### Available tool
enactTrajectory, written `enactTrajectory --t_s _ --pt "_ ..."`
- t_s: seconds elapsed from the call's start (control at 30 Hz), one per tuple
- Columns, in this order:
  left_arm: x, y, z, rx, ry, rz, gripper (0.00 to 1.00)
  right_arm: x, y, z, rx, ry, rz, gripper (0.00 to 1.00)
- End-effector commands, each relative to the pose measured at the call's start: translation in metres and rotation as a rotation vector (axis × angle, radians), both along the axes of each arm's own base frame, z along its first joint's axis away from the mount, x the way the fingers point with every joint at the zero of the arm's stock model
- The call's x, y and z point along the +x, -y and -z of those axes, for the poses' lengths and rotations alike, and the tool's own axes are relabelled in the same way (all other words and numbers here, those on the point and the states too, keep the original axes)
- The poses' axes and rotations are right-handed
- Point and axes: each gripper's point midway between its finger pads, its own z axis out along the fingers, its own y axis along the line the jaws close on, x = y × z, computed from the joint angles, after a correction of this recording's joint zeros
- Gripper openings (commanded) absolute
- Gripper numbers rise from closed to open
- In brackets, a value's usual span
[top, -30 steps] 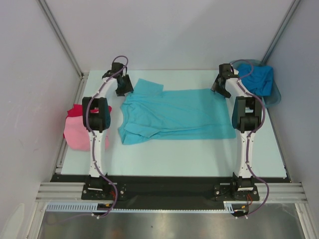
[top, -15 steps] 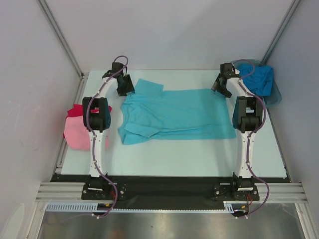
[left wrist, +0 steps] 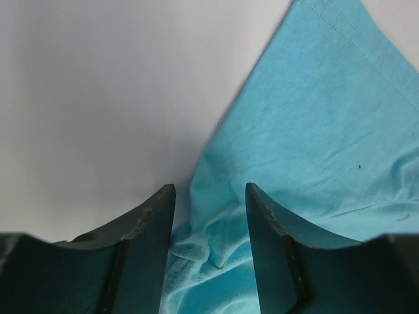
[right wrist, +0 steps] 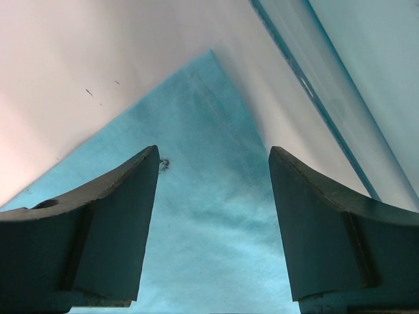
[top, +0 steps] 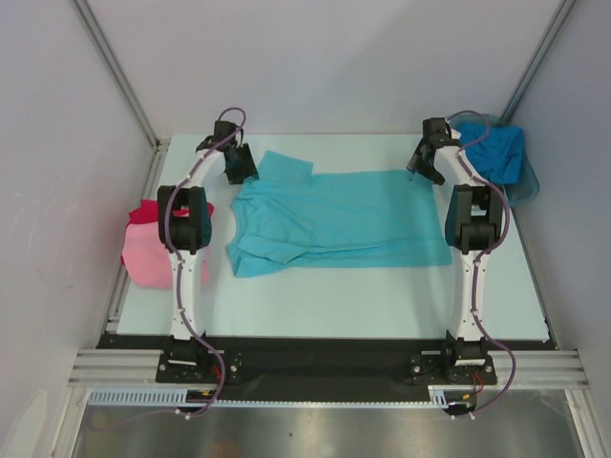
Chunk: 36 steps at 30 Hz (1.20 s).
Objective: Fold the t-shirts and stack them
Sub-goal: Fold the tshirt
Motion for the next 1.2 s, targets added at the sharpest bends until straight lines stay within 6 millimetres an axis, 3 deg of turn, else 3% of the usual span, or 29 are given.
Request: enactTrajectory --t_s 0.0,0.17,0.4,0.63,1.0,1.17 --pt "-0.002 0.005 -0.022 -0.026 0.031 0.014 0.53 0.001 0.036 -0.001 -0.083 -0.009 0.082 0.73" --pt "-0.009 0.010 -0.024 -0.039 0.028 0.034 0.53 -0.002 0.034 0.008 -0.075 -0.035 0.073 0.73" --pt "-0.013 0.011 -0.025 -0.041 0.029 0.039 0.51 -0.004 0.013 0.021 0.076 -0.056 0.023 0.73" --pt "-0.018 0.011 -0.032 -0.041 0.037 0.042 0.51 -0.009 0.021 0.023 0.070 -0.066 0.027 0.73" --pt "-0.029 0.011 -0.030 -0.046 0.024 0.048 0.41 -0.014 0.023 0.031 0.081 -0.074 0.023 0.68" --pt "-0.031 0.011 -0.032 -0.048 0.028 0.051 0.35 -0.015 0.020 0.030 0.084 -0.070 0.017 0.47"
